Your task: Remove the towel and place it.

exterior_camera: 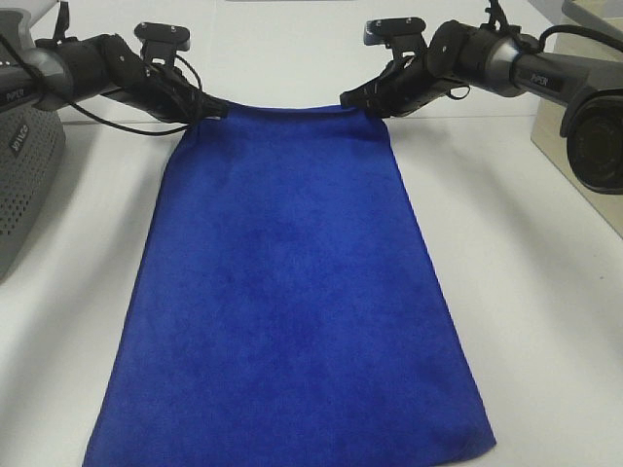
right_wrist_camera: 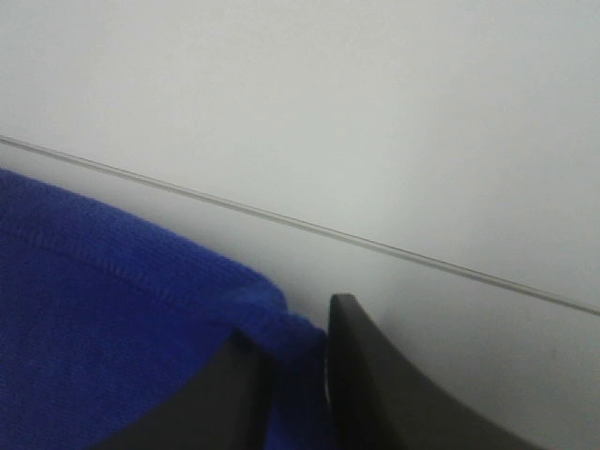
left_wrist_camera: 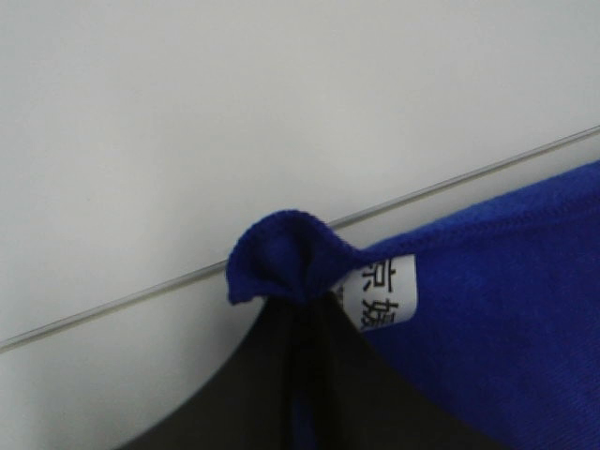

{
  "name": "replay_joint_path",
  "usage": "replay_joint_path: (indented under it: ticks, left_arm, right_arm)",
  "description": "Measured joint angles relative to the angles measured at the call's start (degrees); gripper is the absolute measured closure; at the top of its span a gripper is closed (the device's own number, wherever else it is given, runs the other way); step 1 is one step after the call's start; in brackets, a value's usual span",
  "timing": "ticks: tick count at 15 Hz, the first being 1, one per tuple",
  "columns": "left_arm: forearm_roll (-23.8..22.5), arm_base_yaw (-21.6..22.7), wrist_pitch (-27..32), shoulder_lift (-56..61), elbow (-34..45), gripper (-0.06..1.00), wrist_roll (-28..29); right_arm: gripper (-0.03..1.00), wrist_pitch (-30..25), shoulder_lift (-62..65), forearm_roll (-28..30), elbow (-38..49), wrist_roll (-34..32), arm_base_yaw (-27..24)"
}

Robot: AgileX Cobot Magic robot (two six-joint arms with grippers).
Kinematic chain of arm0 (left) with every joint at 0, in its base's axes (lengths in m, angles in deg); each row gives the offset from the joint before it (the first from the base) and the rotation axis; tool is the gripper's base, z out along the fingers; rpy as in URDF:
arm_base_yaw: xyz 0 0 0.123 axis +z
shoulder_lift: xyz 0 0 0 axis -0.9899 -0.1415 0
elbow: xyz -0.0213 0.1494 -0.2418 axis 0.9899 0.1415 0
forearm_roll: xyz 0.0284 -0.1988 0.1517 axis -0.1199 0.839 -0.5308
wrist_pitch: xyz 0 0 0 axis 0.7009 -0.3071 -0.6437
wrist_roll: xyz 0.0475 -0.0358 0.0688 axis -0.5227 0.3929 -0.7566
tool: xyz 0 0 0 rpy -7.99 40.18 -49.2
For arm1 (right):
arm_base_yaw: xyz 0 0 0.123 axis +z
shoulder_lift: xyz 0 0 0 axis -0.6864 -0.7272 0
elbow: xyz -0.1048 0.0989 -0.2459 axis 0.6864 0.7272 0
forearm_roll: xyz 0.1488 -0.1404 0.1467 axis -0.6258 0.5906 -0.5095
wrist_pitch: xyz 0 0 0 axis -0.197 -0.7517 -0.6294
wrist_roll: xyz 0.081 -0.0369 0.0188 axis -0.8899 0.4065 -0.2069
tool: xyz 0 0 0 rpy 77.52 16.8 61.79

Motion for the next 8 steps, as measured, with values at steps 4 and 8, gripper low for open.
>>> replay_joint_path:
  ticks: [4, 8]
  left_arm:
    - [-0.34, 0.00, -0.57, 0.00, 0.00, 0.62, 0.00]
    - [-0.52, 0.00, -2.92, 0.00, 0.00, 0.36, 0.00]
  right_arm:
    - [0.39, 0.63, 0.00, 0.06, 0.00, 0.00, 0.00]
    - [0.34, -1.49, 0.00, 2.86, 0.00, 0.00, 0.00]
